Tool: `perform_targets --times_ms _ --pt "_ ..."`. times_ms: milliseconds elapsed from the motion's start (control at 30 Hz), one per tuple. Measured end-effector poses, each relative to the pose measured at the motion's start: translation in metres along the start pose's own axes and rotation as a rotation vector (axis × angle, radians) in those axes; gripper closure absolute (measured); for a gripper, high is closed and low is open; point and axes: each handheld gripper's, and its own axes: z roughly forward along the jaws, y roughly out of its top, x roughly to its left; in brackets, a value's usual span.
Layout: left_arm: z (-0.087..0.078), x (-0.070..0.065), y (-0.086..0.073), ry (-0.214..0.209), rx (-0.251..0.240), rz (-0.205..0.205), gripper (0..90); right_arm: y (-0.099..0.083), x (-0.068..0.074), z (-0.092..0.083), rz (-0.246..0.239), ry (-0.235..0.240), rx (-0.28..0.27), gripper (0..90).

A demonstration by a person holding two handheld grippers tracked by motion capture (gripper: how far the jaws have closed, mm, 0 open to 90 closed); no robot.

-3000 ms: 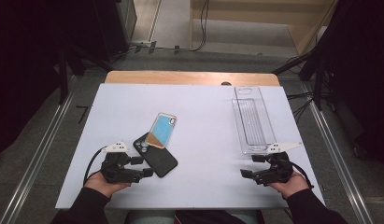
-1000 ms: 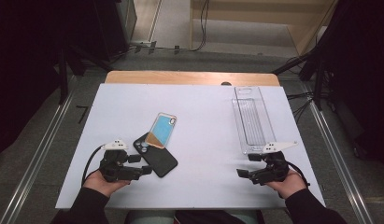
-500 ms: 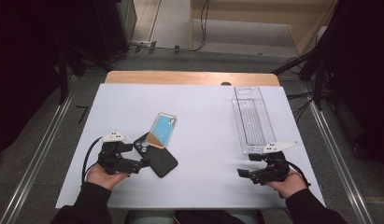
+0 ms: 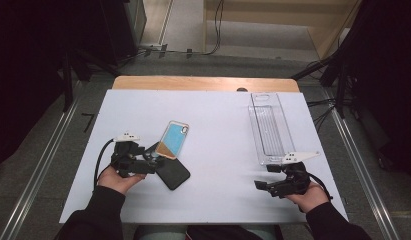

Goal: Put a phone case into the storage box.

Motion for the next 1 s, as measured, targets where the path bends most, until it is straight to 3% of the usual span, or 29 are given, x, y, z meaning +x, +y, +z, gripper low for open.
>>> perform_targets --times_ms 1000 --pt "0.036 0.006 0.049 0.031 0.014 -0.005 0.5 0.0 0.0 -0.001 -0.003 -0.002 -0.004 12.0"
